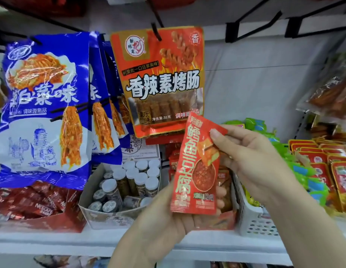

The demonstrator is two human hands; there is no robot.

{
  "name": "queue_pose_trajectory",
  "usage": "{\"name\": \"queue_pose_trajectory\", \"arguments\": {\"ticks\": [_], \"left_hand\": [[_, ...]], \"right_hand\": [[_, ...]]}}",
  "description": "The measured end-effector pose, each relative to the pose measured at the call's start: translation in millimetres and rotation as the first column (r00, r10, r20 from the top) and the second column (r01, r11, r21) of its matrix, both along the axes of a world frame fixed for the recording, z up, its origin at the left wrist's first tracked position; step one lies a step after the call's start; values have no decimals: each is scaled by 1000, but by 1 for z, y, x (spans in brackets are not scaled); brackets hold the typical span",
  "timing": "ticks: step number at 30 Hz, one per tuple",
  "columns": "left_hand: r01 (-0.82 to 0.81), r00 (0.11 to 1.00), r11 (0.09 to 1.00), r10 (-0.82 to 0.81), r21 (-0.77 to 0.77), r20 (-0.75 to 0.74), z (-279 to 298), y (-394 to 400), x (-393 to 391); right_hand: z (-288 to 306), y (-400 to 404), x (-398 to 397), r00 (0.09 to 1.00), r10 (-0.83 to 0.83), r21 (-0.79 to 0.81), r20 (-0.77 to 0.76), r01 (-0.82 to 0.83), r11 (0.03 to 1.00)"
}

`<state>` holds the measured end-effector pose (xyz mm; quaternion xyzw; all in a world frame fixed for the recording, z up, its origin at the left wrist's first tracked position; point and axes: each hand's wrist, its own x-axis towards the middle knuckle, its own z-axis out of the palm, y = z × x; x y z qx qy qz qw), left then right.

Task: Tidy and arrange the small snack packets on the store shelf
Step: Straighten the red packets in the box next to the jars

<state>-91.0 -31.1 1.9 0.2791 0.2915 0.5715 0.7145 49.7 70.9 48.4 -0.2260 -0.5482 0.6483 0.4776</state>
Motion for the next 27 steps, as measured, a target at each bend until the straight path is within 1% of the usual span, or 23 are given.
{"name": "queue_pose_trajectory", "arguments": {"ticks": [2, 3, 4, 5, 6, 7, 9, 11, 12, 15, 17, 19, 21, 27], "left_hand": [[45, 994, 999, -45, 2, 100, -2, -1, 0], [37, 991, 999, -37, 3, 132, -1, -1, 1], [-4, 991, 1000, 5, -10, 130, -1, -1, 0], [-82, 993, 996, 84, -30, 77, 0, 0, -1], [-181, 983, 982, 181, -45, -19, 2, 1, -2], [-290, 952, 956, 284, -41, -119, 2, 3, -4], [-485, 839, 874, 471, 15, -273, 2, 5, -9], [-592, 735, 801, 581, 87, -350, 2, 6, -11], [-620, 706, 778, 610, 102, -360, 2, 6, -11], [-658, 672, 743, 651, 118, -354, 3, 5, -12], [-661, 667, 740, 656, 126, -353, 3, 5, -13], [-643, 684, 756, 638, 119, -353, 2, 4, -14], [-614, 715, 782, 608, 104, -345, 1, 3, -15], [-564, 767, 822, 557, 78, -318, 3, 2, -17]], "right_hand": [[-2, -2, -5, 1000, 25, -4, -9, -25, 1000], [-4, -3, -7, 1000, 19, -10, -8, -19, 1000], [-4, -3, -8, 1000, 6, -9, 9, -6, 1000], [-4, -2, -8, 999, -3, -3, 37, 3, 1000], [-3, -1, -7, 998, 3, 1, 64, -4, 1000], [-2, -1, -6, 997, 30, -13, 75, -29, 999], [1, -1, -3, 993, 97, -64, 67, -93, 994], [2, -1, -2, 988, 123, -67, 93, -117, 991], [1, -2, -3, 988, 112, -57, 110, -106, 993], [-1, -3, -7, 992, 69, -47, 108, -65, 997], [-4, -2, -7, 992, 33, -6, 118, -33, 999], [-7, -1, -8, 990, -26, 25, 138, 23, 999], [-10, 1, -8, 989, -53, 9, 137, 52, 999], [-13, 4, -6, 993, -39, -35, 115, 44, 998]]}}
